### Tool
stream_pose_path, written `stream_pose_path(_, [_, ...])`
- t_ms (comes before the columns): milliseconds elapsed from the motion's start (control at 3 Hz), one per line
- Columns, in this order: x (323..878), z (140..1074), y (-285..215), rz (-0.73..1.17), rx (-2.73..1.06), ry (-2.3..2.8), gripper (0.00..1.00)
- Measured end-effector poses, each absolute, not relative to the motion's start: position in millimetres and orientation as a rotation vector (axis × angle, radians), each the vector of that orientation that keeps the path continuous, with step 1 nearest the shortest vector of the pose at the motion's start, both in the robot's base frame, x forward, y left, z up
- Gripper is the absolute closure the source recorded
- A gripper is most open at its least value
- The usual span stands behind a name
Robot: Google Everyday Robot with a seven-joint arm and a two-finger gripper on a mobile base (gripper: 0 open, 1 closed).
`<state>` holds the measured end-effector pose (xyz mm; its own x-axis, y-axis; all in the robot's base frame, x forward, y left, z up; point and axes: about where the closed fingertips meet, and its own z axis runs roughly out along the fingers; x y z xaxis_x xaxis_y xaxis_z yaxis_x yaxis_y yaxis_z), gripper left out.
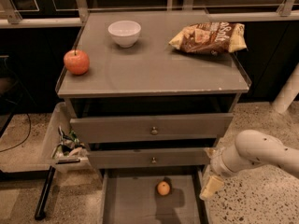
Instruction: Pick orange from bottom drawer and place on counter
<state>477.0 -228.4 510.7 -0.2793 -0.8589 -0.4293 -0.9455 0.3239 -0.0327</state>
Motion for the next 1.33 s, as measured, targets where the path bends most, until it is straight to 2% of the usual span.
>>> stream_pose_path(667, [475, 491, -219, 0.347, -1.581, 2.217, 0.00])
stream_pose_path(1333, [480, 403, -177, 0.452, -1.555, 2.051, 0.00])
